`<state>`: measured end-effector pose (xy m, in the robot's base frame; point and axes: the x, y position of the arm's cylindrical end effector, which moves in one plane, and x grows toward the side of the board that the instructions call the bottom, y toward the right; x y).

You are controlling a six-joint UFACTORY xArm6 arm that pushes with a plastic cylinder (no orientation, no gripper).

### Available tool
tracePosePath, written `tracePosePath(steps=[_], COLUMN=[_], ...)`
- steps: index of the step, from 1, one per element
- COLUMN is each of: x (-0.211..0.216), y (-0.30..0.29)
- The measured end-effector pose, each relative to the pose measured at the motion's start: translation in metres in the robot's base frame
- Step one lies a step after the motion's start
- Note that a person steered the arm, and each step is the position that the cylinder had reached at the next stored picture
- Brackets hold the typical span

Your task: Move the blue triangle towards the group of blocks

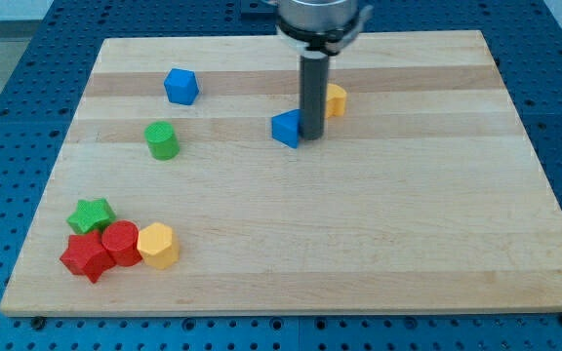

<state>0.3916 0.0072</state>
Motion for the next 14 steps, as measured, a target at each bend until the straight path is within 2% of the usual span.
tracePosePath(steps=[2, 5, 7, 10, 14], x=[-0.026, 0.011, 0.01, 0.045, 0.067], y=[-0.049, -0.121, -0.167, -0.172, -0.16])
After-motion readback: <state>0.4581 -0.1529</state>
